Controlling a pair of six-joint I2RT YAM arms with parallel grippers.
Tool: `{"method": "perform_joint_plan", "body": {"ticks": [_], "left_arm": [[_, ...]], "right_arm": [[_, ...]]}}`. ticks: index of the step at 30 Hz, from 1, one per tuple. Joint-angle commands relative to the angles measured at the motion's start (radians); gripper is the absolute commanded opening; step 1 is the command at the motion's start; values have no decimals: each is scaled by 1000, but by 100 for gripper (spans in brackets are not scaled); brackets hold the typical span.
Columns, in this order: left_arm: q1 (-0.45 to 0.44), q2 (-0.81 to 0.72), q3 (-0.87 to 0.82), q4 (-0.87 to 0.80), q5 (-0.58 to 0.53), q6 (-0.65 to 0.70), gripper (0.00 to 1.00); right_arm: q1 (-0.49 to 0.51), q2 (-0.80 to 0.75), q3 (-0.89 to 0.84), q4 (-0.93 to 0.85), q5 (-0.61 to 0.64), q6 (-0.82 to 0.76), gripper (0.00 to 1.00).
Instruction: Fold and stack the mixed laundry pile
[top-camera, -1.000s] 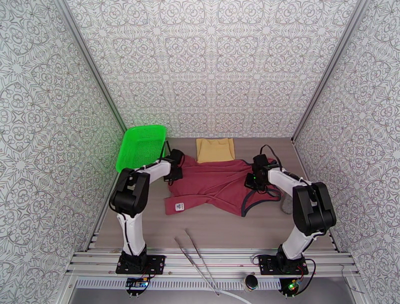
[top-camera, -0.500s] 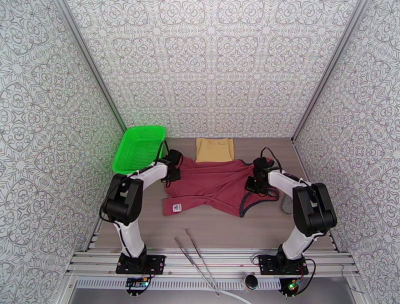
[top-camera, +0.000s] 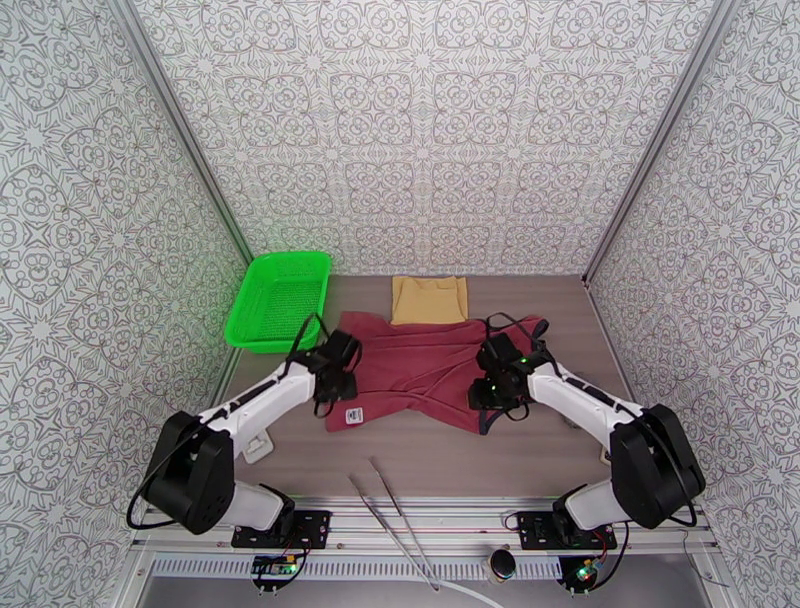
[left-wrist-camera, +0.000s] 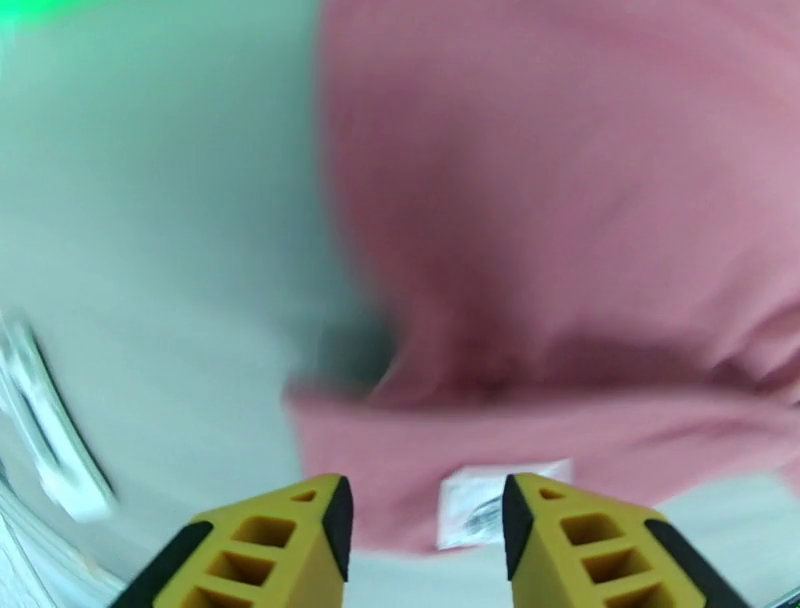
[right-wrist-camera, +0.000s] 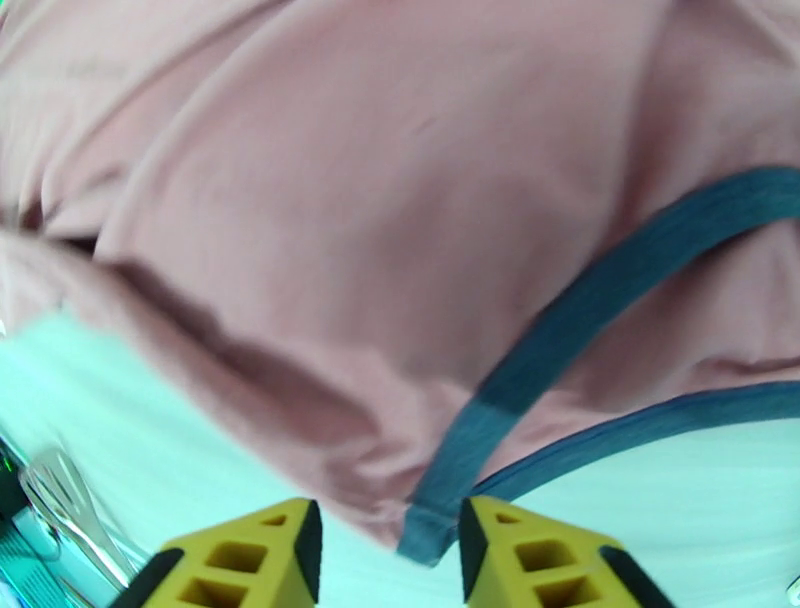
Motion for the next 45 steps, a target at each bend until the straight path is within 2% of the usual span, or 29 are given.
{"method": "perform_joint_plan", "body": {"ticks": [1,4,8,11,17,21,34,36,39,45], "left_arm": [[58,-90,-64,15,45,-116,45],[123,-146,-80,38,58,-103,47],[227,-154,-94,133,195,-28,51],[262,-123,-102,190,302,13,48],[336,-106,-175,296,431,0,48],[374,-95,-192,345,457,-2,50],[374,18,-201,444,451,-5,47],[374,11,-204,444,454,-3,44],[372,-15,-210,437,452,-5,34],[356,-117,-230,364,414,-8,6]], "right_arm": [[22,-16,-18,-20,25,-24,43],[33,-16,-21,-5,14,-29,43],[39,-13,-25,6,11,-35,42],[40,-10,-29,15,6,-39,42],[39,-4,-32,16,4,-54,42],[40,-1,-34,21,-4,-54,42],[40,-8,-36,13,-3,-47,42],[41,-8,-34,12,-3,-45,42],[42,-4,-31,12,-5,-44,42],[42,6,-19,11,-8,-44,42]]}}
